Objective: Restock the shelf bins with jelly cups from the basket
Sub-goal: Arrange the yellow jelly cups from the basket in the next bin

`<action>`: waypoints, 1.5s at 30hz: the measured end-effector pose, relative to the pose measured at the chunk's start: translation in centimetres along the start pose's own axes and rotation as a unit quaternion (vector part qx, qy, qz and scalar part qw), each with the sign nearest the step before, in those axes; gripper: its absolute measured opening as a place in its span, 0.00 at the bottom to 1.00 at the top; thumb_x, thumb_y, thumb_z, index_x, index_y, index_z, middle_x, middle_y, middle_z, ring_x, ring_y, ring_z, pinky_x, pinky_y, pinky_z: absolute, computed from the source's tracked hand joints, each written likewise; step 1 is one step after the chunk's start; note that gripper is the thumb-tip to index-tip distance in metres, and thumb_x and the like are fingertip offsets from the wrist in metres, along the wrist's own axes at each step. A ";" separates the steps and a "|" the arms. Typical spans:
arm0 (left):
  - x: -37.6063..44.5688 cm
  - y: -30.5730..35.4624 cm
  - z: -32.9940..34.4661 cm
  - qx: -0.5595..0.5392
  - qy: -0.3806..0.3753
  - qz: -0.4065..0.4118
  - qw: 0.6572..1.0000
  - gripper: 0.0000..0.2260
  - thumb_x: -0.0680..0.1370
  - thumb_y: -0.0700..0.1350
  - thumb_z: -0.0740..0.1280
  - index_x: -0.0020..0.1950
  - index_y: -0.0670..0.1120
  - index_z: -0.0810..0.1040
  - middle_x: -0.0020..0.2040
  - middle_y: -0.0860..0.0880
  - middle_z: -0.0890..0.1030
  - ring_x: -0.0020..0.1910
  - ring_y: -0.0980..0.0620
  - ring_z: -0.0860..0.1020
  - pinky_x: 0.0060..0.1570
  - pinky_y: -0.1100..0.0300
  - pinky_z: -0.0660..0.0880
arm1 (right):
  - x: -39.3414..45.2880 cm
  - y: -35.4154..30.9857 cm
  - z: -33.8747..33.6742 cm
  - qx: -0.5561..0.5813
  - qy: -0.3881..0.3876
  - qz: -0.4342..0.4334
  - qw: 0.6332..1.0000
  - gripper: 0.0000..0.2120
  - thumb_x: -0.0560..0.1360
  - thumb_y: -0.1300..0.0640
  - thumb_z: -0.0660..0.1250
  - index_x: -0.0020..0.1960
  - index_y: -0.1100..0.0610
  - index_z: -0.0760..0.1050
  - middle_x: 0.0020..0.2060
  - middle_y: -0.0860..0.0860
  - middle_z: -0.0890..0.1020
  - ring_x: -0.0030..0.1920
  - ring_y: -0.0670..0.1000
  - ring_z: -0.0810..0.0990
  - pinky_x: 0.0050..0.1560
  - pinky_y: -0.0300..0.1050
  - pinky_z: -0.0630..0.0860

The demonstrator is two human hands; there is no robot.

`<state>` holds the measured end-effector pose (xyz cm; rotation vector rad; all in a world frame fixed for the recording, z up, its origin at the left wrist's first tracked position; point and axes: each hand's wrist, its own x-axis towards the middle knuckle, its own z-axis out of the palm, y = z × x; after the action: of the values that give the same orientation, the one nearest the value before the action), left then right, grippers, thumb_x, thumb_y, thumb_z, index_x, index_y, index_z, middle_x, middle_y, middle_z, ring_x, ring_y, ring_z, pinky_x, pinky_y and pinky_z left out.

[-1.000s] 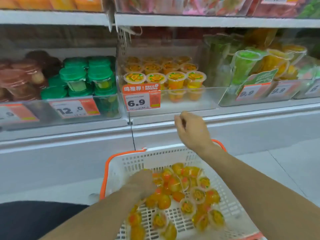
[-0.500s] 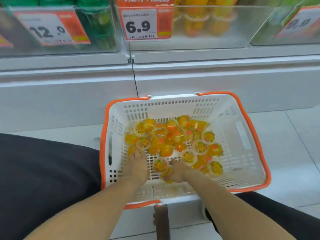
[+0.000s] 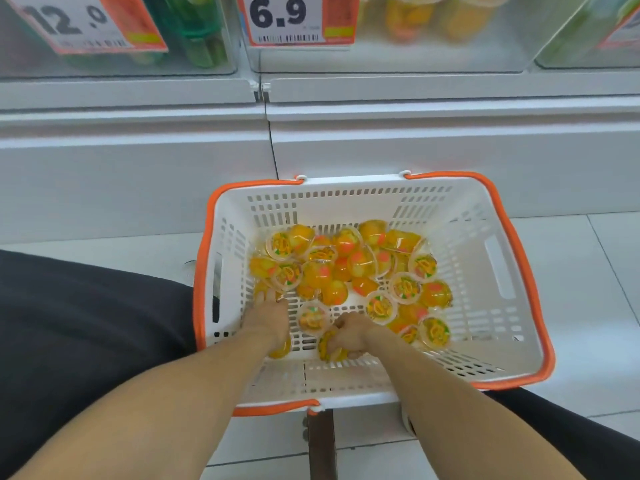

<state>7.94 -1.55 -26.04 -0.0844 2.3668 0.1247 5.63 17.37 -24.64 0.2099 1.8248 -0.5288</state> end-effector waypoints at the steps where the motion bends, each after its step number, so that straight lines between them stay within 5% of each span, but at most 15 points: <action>1: 0.0 -0.1 0.1 -0.009 -0.002 -0.004 1.000 0.23 0.79 0.40 0.62 0.75 0.48 0.66 0.73 0.42 0.61 0.74 0.40 0.56 0.72 0.45 0.63 | -0.3 -0.1 -0.1 0.007 -0.008 -0.003 1.000 0.25 0.71 0.54 0.74 0.65 0.57 0.72 0.48 0.56 0.80 0.39 0.54 0.78 0.41 0.45 0.80; 6: -1.1 0.6 0.0 -0.019 -0.004 -0.015 1.000 0.25 0.77 0.34 0.57 0.73 0.50 0.65 0.70 0.38 0.60 0.71 0.37 0.59 0.71 0.45 0.63 | -1.1 -0.2 0.0 0.033 -0.036 0.029 0.998 0.19 0.68 0.49 0.67 0.55 0.55 0.74 0.40 0.56 0.75 0.30 0.53 0.72 0.31 0.43 0.68; 9: -1.3 0.5 -0.4 -0.003 0.009 -0.011 1.000 0.24 0.78 0.33 0.55 0.72 0.49 0.65 0.70 0.38 0.62 0.71 0.37 0.61 0.71 0.47 0.63 | -1.8 -0.4 -0.2 0.049 -0.060 0.027 0.997 0.19 0.67 0.49 0.66 0.55 0.55 0.74 0.40 0.56 0.75 0.32 0.53 0.74 0.36 0.44 0.73; 14: -1.1 0.6 -1.3 0.070 -0.002 0.001 0.998 0.26 0.79 0.34 0.57 0.75 0.48 0.60 0.70 0.36 0.66 0.70 0.37 0.62 0.69 0.47 0.65 | -3.0 -0.6 -0.7 0.105 -0.069 -0.014 0.992 0.25 0.74 0.56 0.63 0.70 0.58 0.67 0.70 0.55 0.66 0.41 0.57 0.80 0.41 0.45 0.78; 21: -2.4 0.1 -2.4 0.090 0.025 0.040 0.995 0.18 0.79 0.35 0.60 0.68 0.46 0.69 0.64 0.43 0.76 0.65 0.44 0.73 0.60 0.52 0.71 | -4.4 -0.1 -0.3 0.204 -0.012 -0.043 0.978 0.19 0.72 0.56 0.62 0.62 0.59 0.75 0.53 0.57 0.78 0.36 0.54 0.78 0.37 0.44 0.71; 27: -3.0 -1.0 -2.1 -0.144 0.048 -0.036 0.988 0.09 0.81 0.41 0.59 0.51 0.46 0.79 0.50 0.46 0.81 0.50 0.46 0.80 0.50 0.55 0.75 | -5.6 -0.9 -1.3 0.265 -0.026 -0.052 0.963 0.23 0.76 0.56 0.62 0.70 0.54 0.64 0.65 0.54 0.66 0.39 0.57 0.85 0.38 0.45 0.79; 32: -4.1 0.3 -5.6 -0.403 0.009 -0.060 0.913 0.09 0.82 0.45 0.66 0.56 0.43 0.82 0.55 0.45 0.80 0.57 0.45 0.78 0.61 0.52 0.76 | -7.4 -2.3 -3.9 0.316 -0.021 -0.148 0.937 0.18 0.73 0.58 0.63 0.63 0.56 0.74 0.59 0.57 0.76 0.38 0.57 0.82 0.34 0.45 0.74; 35: -5.8 1.3 -10.2 -0.603 -0.079 -0.050 0.792 0.09 0.84 0.40 0.60 0.53 0.42 0.81 0.57 0.43 0.81 0.53 0.44 0.79 0.44 0.51 0.80 | -11.1 -4.3 -6.8 0.416 -0.034 -0.232 0.879 0.10 0.81 0.52 0.61 0.56 0.56 0.77 0.47 0.54 0.82 0.37 0.52 0.81 0.34 0.44 0.75; 39: -8.1 1.2 -17.9 -0.736 -0.181 0.029 0.652 0.15 0.83 0.40 0.54 0.62 0.40 0.78 0.57 0.37 0.82 0.55 0.36 0.81 0.50 0.39 0.80 | -17.8 -6.9 -11.8 0.508 -0.074 -0.349 0.784 0.21 0.82 0.51 0.53 0.59 0.63 0.78 0.49 0.60 0.82 0.42 0.56 0.83 0.36 0.45 0.78; 41: -9.7 1.3 -22.0 -0.743 -0.188 0.051 0.640 0.12 0.83 0.43 0.57 0.54 0.39 0.78 0.48 0.38 0.83 0.45 0.39 0.83 0.48 0.39 0.80 | -21.7 -8.6 -14.1 0.507 -0.056 -0.403 0.760 0.21 0.78 0.52 0.58 0.61 0.64 0.77 0.49 0.60 0.80 0.43 0.58 0.79 0.36 0.48 0.77; 45: -14.2 1.5 -29.4 -0.702 -0.183 0.092 0.682 0.12 0.80 0.52 0.64 0.45 0.44 0.75 0.38 0.42 0.76 0.35 0.44 0.77 0.38 0.46 0.80 | -29.0 -12.7 -17.7 0.468 0.040 -0.519 0.715 0.21 0.79 0.49 0.59 0.62 0.62 0.77 0.54 0.58 0.83 0.49 0.55 0.83 0.43 0.47 0.80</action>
<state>-2.36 -3.05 4.96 -0.4861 1.3456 1.8309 -5.46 17.78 9.89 -0.1695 1.4404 -2.2705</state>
